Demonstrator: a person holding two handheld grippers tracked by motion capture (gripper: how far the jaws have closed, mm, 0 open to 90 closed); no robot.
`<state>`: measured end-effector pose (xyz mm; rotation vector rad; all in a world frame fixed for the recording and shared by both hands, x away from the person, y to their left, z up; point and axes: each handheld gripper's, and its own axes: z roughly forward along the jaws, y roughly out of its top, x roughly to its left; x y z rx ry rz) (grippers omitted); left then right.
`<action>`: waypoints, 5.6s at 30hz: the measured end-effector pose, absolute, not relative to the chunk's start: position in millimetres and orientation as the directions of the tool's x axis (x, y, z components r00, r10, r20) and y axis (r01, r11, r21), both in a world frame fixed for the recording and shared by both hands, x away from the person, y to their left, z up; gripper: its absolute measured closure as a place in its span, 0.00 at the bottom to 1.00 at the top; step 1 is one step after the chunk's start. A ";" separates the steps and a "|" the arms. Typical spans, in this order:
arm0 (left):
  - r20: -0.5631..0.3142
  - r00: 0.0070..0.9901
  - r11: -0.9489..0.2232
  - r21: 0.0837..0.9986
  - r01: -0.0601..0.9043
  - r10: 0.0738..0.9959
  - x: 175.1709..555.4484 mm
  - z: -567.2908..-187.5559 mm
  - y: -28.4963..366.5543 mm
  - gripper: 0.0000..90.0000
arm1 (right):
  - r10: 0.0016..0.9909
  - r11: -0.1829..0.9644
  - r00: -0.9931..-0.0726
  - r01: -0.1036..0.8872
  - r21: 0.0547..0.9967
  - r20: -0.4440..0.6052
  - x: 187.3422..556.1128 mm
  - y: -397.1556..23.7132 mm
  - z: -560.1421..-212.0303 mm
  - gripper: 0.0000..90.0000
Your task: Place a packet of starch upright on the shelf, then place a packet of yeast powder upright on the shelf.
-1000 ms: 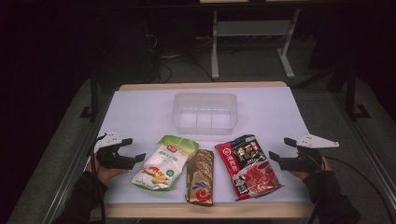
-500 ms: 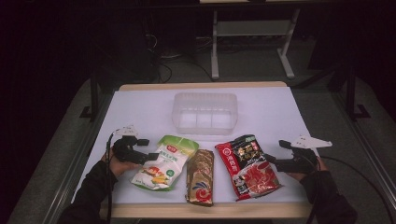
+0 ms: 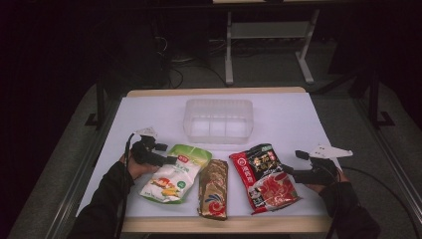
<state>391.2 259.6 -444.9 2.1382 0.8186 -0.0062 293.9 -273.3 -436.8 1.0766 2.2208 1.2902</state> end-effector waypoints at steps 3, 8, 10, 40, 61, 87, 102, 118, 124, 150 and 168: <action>-0.267 0.797 -0.456 0.704 0.545 0.542 395.7 -444.1 252.6 0.15 | 0.752 0.289 -0.655 0.421 0.860 0.069 292.9 -273.6 -434.8 0.28; -0.288 0.807 -0.467 0.696 0.546 0.515 402.1 -445.7 243.2 0.15 | 0.750 0.293 -0.658 0.421 0.858 0.067 293.2 -272.5 -434.3 0.28; -0.299 0.811 -0.468 0.695 0.546 0.503 404.2 -446.5 242.1 0.15 | 0.747 0.296 -0.662 0.421 0.857 0.067 293.7 -272.3 -434.8 0.28; -0.338 0.832 -0.523 0.657 0.543 0.440 371.0 -444.2 240.2 0.49 | 0.696 0.309 -0.708 0.444 0.841 0.118 296.4 -271.4 -439.0 0.31; -0.263 0.814 -0.456 0.720 0.523 0.518 350.7 -428.3 245.1 0.86 | 0.703 0.289 -0.699 0.451 0.845 0.133 298.2 -278.8 -436.5 0.35; -0.218 0.724 -0.299 0.805 0.513 0.654 351.6 -436.2 304.6 0.41 | 0.701 0.294 -0.698 0.467 0.834 0.144 301.9 -277.1 -443.4 0.35; -0.324 0.788 -0.412 0.713 0.567 0.524 383.1 -452.2 279.1 0.19 | 0.695 0.295 -0.702 0.475 0.829 0.154 302.7 -276.9 -445.4 0.34; -0.256 0.776 -0.330 0.796 0.507 0.576 351.2 -432.8 274.7 0.87 | 0.677 0.308 -0.719 0.467 0.829 0.154 304.0 -275.7 -444.0 0.36; -0.217 0.727 -0.220 0.863 0.455 0.651 336.3 -414.2 284.2 0.90 | 0.683 0.288 -0.712 0.467 0.836 0.163 306.2 -277.6 -441.5 0.37; -0.286 0.604 0.092 0.939 0.331 0.744 304.1 -363.0 296.1 0.93 | 0.709 0.247 -0.689 0.443 0.862 0.151 308.2 -283.3 -435.5 0.38; -0.261 0.605 0.143 0.961 0.237 0.753 313.4 -345.5 282.0 0.93 | 0.717 0.230 -0.682 0.427 0.874 0.144 303.4 -285.2 -433.9 0.39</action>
